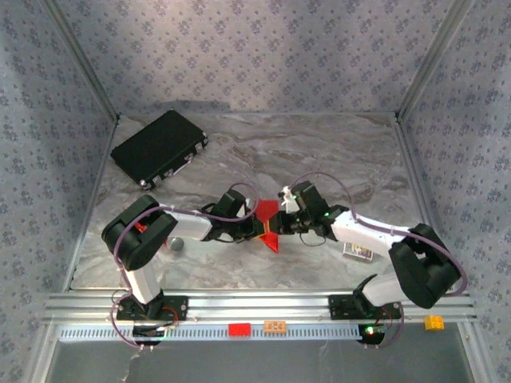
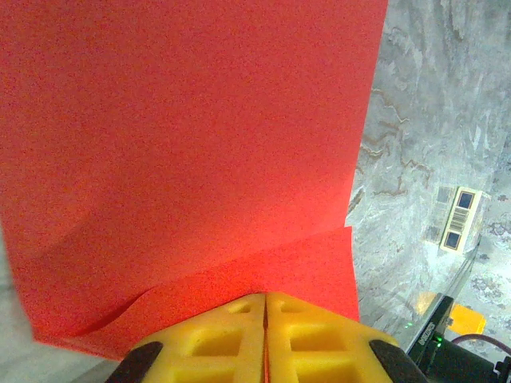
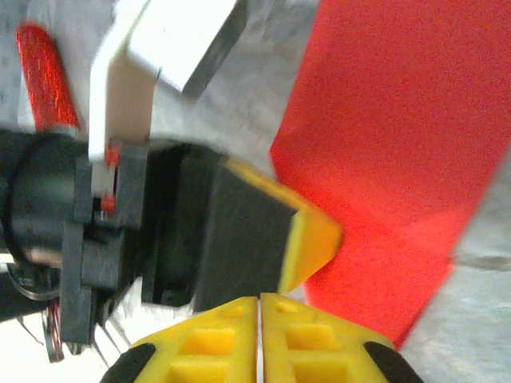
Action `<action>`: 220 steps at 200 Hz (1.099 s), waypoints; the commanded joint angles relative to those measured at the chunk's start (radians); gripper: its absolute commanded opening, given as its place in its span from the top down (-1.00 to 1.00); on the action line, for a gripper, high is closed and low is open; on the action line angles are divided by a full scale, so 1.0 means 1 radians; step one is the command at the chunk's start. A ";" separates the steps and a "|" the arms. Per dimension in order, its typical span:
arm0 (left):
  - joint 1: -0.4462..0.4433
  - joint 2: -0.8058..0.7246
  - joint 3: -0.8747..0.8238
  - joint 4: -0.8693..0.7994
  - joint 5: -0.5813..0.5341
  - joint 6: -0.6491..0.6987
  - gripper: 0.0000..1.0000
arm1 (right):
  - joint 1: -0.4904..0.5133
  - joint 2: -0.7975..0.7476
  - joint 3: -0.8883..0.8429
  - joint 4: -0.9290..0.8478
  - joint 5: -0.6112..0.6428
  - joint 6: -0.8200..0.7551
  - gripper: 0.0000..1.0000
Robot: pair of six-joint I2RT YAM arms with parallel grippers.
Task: Fold a paper plane with a square sheet of paper (pick it up from the middle)
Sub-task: Third fold the triangle at the center of the table.
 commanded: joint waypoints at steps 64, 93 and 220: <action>-0.002 0.034 -0.016 -0.047 -0.048 0.028 0.84 | 0.092 0.159 0.083 -0.106 -0.025 -0.066 0.92; -0.002 0.034 -0.014 -0.053 -0.048 0.030 0.84 | 0.094 0.193 0.085 -0.123 0.000 -0.073 0.92; 0.004 0.037 -0.015 -0.080 -0.063 0.038 0.84 | 0.060 0.134 -0.081 -0.021 -0.048 -0.025 0.88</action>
